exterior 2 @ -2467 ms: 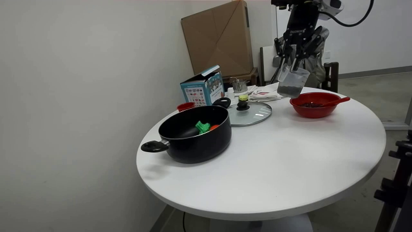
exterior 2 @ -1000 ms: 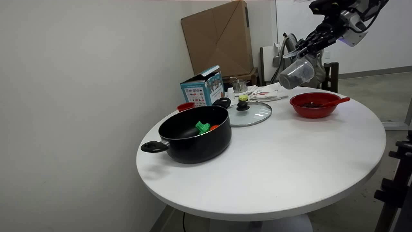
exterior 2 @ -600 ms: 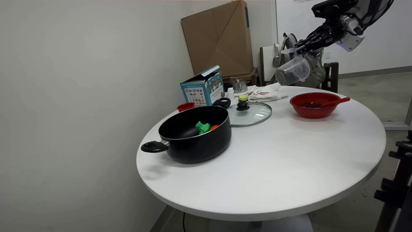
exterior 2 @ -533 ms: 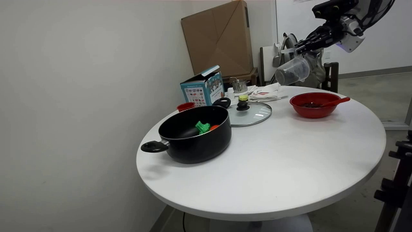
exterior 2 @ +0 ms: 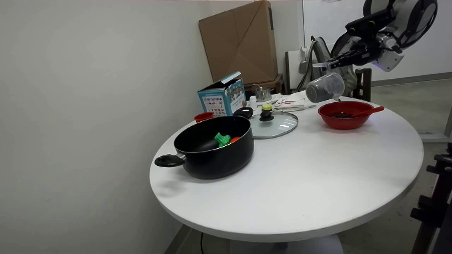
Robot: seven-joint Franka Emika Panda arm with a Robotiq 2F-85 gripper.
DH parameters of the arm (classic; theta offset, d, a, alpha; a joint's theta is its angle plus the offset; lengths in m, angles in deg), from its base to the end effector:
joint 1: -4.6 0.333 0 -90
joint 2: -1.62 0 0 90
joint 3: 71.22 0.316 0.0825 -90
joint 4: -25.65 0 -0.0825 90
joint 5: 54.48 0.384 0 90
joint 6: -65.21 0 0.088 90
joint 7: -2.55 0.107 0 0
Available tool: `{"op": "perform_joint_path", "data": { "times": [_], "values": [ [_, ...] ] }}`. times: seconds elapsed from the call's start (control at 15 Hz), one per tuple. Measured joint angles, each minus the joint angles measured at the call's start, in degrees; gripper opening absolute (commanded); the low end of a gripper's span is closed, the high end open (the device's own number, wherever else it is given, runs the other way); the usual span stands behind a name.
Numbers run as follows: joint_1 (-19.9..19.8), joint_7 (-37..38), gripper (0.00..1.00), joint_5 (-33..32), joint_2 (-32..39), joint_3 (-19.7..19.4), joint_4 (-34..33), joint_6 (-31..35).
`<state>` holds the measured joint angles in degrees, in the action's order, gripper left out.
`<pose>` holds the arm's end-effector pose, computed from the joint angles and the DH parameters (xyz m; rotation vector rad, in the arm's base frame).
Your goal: Pour some contents from the clear jar into the orange bowl
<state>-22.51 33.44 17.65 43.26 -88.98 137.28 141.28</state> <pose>0.4430 -0.2747 0.1300 -0.9423 1.5346 1.0323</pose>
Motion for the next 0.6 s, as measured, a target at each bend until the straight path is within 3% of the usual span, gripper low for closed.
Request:
{"op": "perform_joint_path", "data": {
  "times": [0.6],
  "values": [
    [-1.0, 0.6, 0.08, 1.8, 3.6, -0.4, -2.9, -6.9]
  ]
}}
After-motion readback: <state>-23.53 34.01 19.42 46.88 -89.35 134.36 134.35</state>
